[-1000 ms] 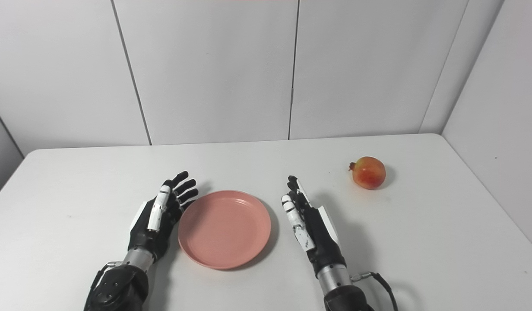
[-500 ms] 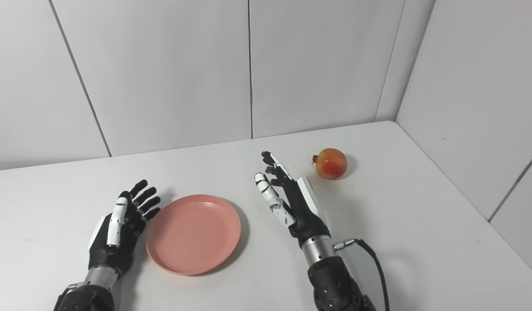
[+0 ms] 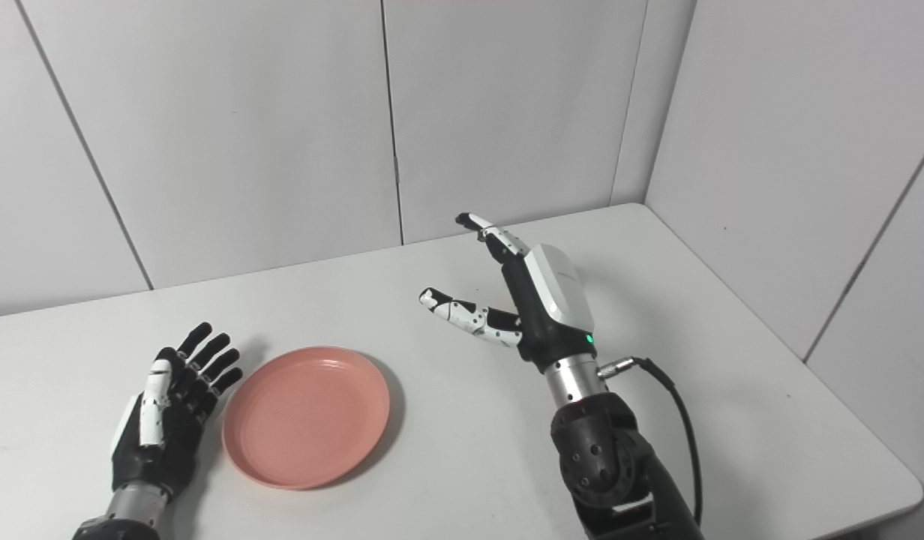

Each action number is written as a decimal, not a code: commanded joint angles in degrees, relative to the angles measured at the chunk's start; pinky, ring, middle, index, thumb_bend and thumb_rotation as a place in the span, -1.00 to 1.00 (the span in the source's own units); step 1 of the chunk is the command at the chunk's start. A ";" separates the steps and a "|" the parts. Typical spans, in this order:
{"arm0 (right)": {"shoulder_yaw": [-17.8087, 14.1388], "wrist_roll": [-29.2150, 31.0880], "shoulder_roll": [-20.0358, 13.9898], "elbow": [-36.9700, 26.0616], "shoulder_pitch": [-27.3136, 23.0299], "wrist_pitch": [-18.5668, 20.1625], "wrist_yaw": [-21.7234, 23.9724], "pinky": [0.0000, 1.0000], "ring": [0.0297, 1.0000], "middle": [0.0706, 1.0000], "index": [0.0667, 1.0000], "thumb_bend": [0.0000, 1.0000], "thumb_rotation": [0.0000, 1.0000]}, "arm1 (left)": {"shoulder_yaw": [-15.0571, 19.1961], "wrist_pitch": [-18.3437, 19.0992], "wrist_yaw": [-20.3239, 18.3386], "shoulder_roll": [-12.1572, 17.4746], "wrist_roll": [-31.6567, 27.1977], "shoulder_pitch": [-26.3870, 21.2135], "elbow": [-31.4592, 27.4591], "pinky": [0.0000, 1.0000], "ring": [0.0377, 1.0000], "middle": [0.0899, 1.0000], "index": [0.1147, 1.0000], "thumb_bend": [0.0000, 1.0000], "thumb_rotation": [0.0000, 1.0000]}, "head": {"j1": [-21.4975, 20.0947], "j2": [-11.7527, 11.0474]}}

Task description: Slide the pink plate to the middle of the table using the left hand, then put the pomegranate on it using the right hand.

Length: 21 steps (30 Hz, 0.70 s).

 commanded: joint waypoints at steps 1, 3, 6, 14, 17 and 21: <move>-1.14 -0.94 -1.27 -1.43 -2.95 -1.40 -0.81 0.53 0.67 0.71 0.68 0.30 0.22 | 0.02 1.08 -0.12 0.44 -0.57 0.33 1.72 0.68 0.69 0.70 0.66 -0.18 1.00 | 0.13 0.01; -1.74 -1.20 -2.06 -1.00 -3.60 -1.42 -0.75 0.51 0.67 0.70 0.68 0.34 0.14 | 0.09 1.05 -0.26 0.43 -0.48 0.34 1.81 0.69 0.70 0.70 0.66 -0.18 1.00 | 0.12 -0.01; -2.71 -1.30 -3.38 0.32 -4.90 -1.57 -0.58 0.52 0.66 0.69 0.68 0.47 -0.02 | 0.14 1.24 -0.03 0.50 -0.37 0.43 1.79 0.68 0.68 0.69 0.66 -0.18 1.00 | -0.34 -0.46; -3.91 -2.02 -6.11 1.57 -7.95 3.09 3.90 0.54 0.73 0.81 0.81 0.73 -0.32 | 0.17 1.55 -0.09 0.60 -0.75 0.46 1.96 0.69 0.69 0.69 0.66 -0.21 1.00 | -0.54 -0.52; -4.51 -1.69 -7.22 2.92 -8.74 3.56 4.90 0.54 0.74 0.83 0.82 0.76 -0.35 | 0.11 1.57 -0.14 0.64 -0.75 0.57 1.85 0.69 0.70 0.70 0.67 -0.21 1.00 | -0.54 -0.73; -5.16 -1.60 -8.85 4.53 -9.79 5.56 6.95 0.53 0.75 0.85 0.85 0.81 -0.33 | 0.09 1.68 -0.14 0.66 -0.80 0.67 1.82 0.69 0.69 0.70 0.67 -0.22 1.00 | -0.54 -0.89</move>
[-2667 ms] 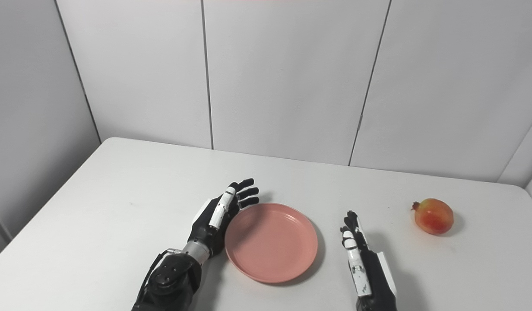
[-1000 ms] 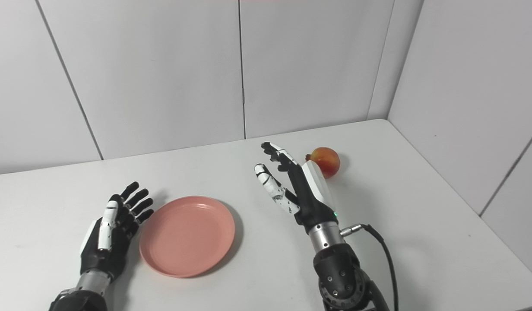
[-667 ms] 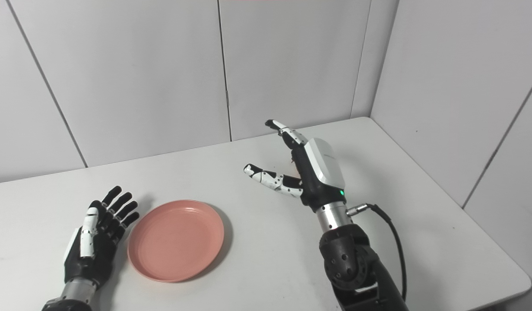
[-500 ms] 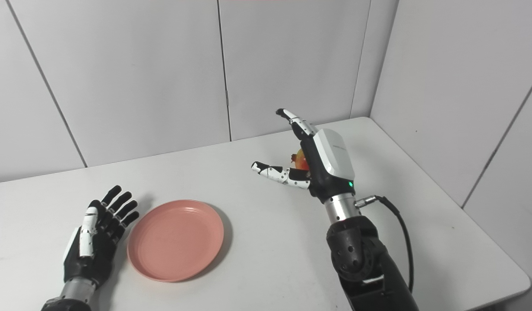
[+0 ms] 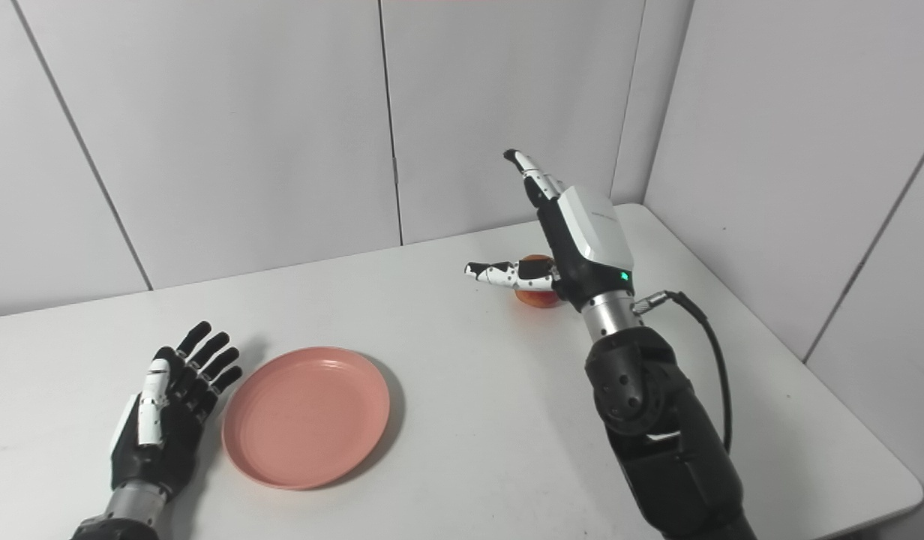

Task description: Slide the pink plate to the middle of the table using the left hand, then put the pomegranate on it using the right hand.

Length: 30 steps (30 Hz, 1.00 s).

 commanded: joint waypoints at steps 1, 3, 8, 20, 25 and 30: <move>-1.24 0.45 -1.94 -0.27 -3.01 1.77 0.92 0.53 0.75 0.86 0.86 0.81 -0.33 | -0.28 1.81 0.24 0.47 0.19 0.83 1.39 0.69 0.69 0.70 0.67 -0.22 1.00 | 0.07 0.08; -1.46 0.97 -2.76 0.66 -3.57 3.19 2.33 0.52 0.75 0.87 0.88 0.81 -0.33 | -0.32 1.95 0.29 0.47 0.22 0.92 1.14 0.68 0.69 0.70 0.67 -0.24 1.00 | 0.07 0.08; -1.41 0.96 -4.62 3.08 -4.63 5.34 4.42 0.52 0.77 0.89 0.90 0.83 -0.35 | -0.34 2.00 0.35 0.56 0.27 1.01 0.98 0.68 0.69 0.70 0.67 -0.25 1.00 | 0.09 0.21; -0.47 1.95 -7.46 9.38 -6.78 6.42 6.54 0.56 0.77 0.89 0.91 0.92 -0.27 | -0.43 2.28 0.23 0.83 0.25 1.18 0.65 0.69 0.69 0.70 0.67 -0.25 1.00 | 0.15 0.56; 0.66 1.96 -8.02 12.36 -7.60 6.71 6.70 0.58 0.79 0.90 0.91 0.96 -0.19 | -0.60 2.31 0.34 1.02 0.48 1.37 0.37 0.69 0.69 0.70 0.67 -0.24 1.00 | 0.34 0.69; 1.72 1.94 -8.52 15.19 -8.36 7.45 6.72 0.58 0.77 0.88 0.89 0.99 -0.14 | -0.80 2.59 0.30 1.32 0.45 1.49 0.08 0.69 0.69 0.71 0.67 -0.22 1.00 | 0.32 0.89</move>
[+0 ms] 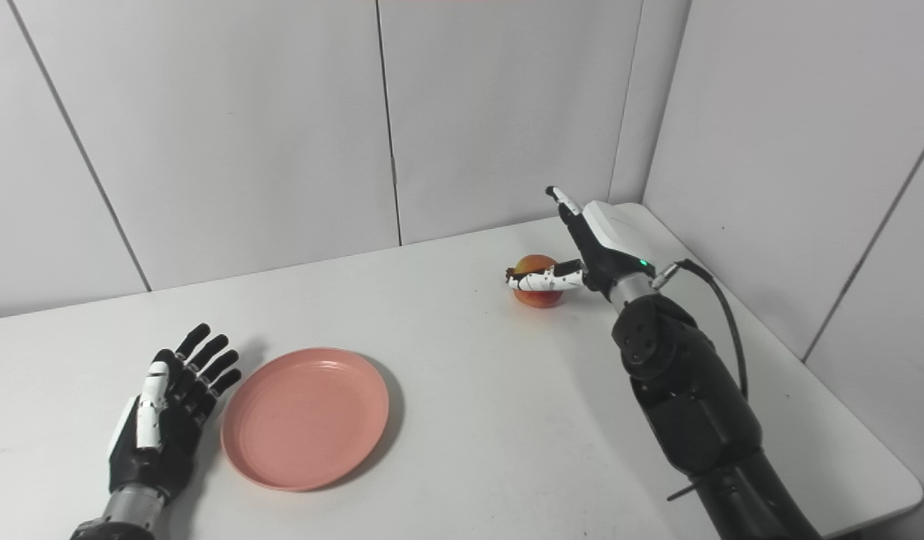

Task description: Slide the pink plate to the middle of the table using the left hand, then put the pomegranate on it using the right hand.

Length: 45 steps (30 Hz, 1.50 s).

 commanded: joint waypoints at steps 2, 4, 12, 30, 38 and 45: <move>0.04 0.03 -1.87 0.16 -3.42 0.52 -0.46 0.57 0.77 0.87 0.88 1.00 -0.12 | -0.36 2.52 0.60 0.48 0.60 1.13 0.63 0.68 0.69 0.70 0.67 -0.23 1.00 | 0.04 0.00; 0.41 0.37 -2.00 1.07 -3.67 0.26 -0.33 0.58 0.78 0.88 0.88 1.00 -0.09 | -0.31 2.71 0.72 0.48 0.48 1.17 0.54 0.68 0.68 0.69 0.66 -0.23 1.00 | 0.08 0.11; 2.26 0.68 -2.32 5.31 -5.40 -0.10 -0.58 0.59 0.79 0.89 0.91 1.00 -0.01 | -0.38 2.78 0.61 0.63 0.39 1.14 0.48 0.68 0.69 0.70 0.66 -0.24 1.00 | 0.16 0.65; 5.51 2.37 -3.18 12.83 -8.60 -3.19 -1.04 0.63 0.82 0.89 0.89 1.00 -0.09 | -1.06 2.37 0.74 1.11 1.19 1.41 -0.17 0.67 0.68 0.69 0.65 -0.20 1.00 | 0.22 1.19; 6.89 3.50 -3.99 15.06 -9.63 -4.06 -1.06 0.66 0.83 0.88 0.88 1.00 -0.17 | -1.32 2.21 0.89 1.10 1.70 1.33 0.09 0.68 0.68 0.69 0.65 -0.19 1.00 | 0.46 1.21; 7.41 3.81 -4.07 17.00 -10.58 -4.71 -1.57 0.66 0.82 0.87 0.86 1.00 -0.29 | -1.38 1.91 1.00 1.01 2.11 1.17 0.46 0.66 0.68 0.68 0.64 -0.22 1.00 | 0.62 1.05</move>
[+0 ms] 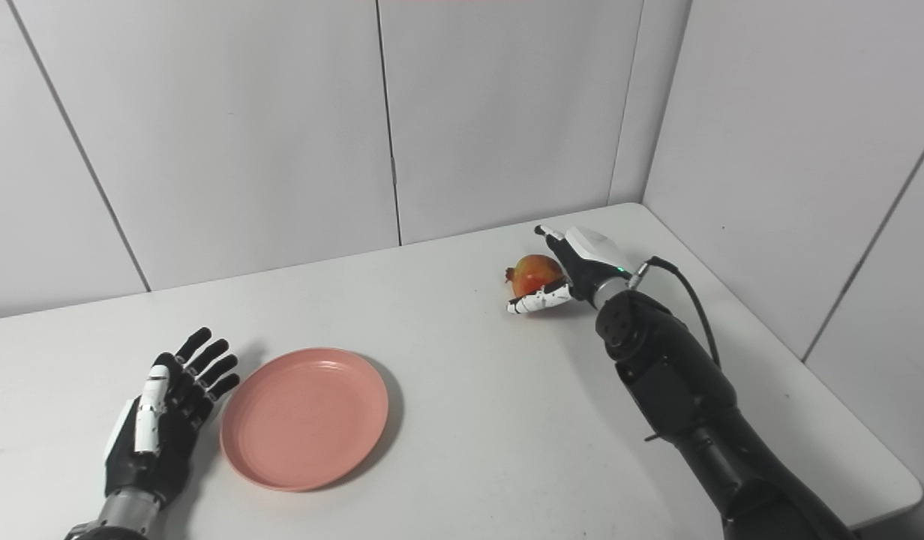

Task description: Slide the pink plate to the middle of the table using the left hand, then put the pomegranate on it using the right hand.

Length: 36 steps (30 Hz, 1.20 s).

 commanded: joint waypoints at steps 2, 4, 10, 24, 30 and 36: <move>-0.33 0.03 -1.87 0.06 -3.92 -3.34 -1.91 0.65 0.80 0.86 0.85 1.00 -0.33 | -0.26 1.71 0.80 0.28 0.90 0.49 1.48 0.67 0.68 0.69 0.65 -0.21 1.00 | 0.17 0.10; -0.27 0.00 -1.90 0.89 -4.11 -3.99 -2.41 0.63 0.79 0.85 0.83 0.99 -0.41 | -0.25 1.84 0.98 0.18 0.88 0.51 1.30 0.66 0.68 0.68 0.64 -0.22 1.00 | 0.17 0.10; 0.22 -0.05 -1.79 3.23 -4.91 -4.49 -2.79 0.63 0.79 0.84 0.83 0.98 -0.43 | -0.21 2.07 1.25 -0.15 0.76 0.63 0.87 0.67 0.67 0.69 0.65 -0.23 1.00 | 0.50 0.05; 2.39 -0.51 -0.57 7.08 -7.83 -3.19 -2.27 0.51 0.64 0.69 0.66 0.66 -0.57 | -0.48 2.47 1.68 -0.20 0.89 0.70 0.48 0.66 0.66 0.67 0.64 -0.24 1.00 | 0.81 0.36; 4.02 0.32 -0.43 8.73 -9.06 -3.21 0.90 0.31 0.41 0.47 0.42 0.32 -0.62 | -0.74 2.52 1.96 -0.17 0.86 0.75 0.41 0.66 0.66 0.67 0.65 -0.23 1.00 | 1.00 0.42; 6.63 -0.38 -0.17 12.64 -10.47 -4.43 1.69 0.12 0.20 0.23 0.16 0.08 -0.79 | -0.96 2.83 1.98 -0.10 0.91 0.79 0.30 0.66 0.66 0.68 0.65 -0.23 1.00 | 1.22 0.46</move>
